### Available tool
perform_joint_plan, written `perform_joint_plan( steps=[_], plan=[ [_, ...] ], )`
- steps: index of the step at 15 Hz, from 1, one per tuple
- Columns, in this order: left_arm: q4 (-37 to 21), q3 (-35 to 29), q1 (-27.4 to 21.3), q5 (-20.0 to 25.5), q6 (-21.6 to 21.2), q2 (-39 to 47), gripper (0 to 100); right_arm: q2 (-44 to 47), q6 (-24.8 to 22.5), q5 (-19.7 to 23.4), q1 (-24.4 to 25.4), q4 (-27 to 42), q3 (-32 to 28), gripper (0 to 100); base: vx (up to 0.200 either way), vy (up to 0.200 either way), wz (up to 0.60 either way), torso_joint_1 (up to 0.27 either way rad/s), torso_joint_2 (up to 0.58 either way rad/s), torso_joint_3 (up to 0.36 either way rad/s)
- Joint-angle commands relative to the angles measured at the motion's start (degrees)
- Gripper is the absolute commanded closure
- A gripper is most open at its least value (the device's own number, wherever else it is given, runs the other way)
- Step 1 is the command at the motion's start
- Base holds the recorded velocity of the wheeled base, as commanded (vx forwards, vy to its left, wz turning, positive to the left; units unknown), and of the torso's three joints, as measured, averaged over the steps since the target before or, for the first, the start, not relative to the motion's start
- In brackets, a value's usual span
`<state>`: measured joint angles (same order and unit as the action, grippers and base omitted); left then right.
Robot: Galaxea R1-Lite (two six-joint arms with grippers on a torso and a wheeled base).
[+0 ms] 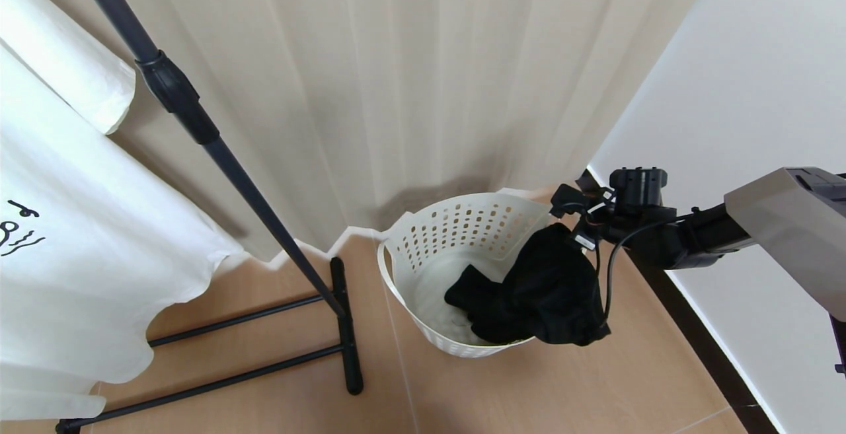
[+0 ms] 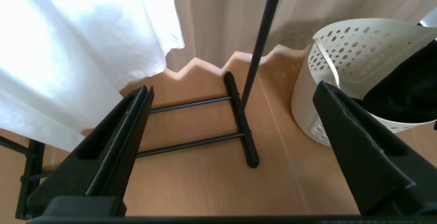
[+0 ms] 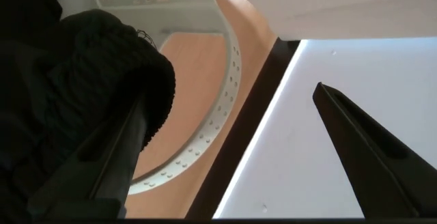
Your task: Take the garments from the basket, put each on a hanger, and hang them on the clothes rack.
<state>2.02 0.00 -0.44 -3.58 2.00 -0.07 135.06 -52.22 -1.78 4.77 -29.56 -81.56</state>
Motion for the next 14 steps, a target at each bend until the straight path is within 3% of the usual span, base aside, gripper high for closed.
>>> perform_joint_plan(
  steps=[1,3,5,7,14],
  plan=[
    [0.09,0.00,0.00,-0.02,0.02,0.07,0,-0.41,-0.25,0.02,0.68,-0.06,0.26,0,0.000,0.000,0.00,0.000,0.00,0.000],
    [0.00,0.00,0.00,-0.02,0.11,0.07,0,-0.59,-2.00,0.29,1.30,0.03,0.34,0,0.000,0.000,0.00,0.000,0.00,0.000],
    [0.09,0.00,0.00,-0.02,0.02,0.07,0,-0.41,-7.54,0.37,1.65,0.03,1.22,0,0.000,0.000,0.00,0.000,0.00,0.000],
    [0.00,0.00,0.00,-0.02,0.02,0.07,0,-0.41,-10.18,0.37,2.53,0.03,2.63,0,0.000,0.000,0.00,0.000,0.00,0.000],
    [0.09,0.00,0.00,-0.02,0.02,0.07,0,-0.06,-10.27,0.29,4.73,0.21,3.77,0,0.000,0.000,0.00,0.000,0.00,0.000]
  ],
)
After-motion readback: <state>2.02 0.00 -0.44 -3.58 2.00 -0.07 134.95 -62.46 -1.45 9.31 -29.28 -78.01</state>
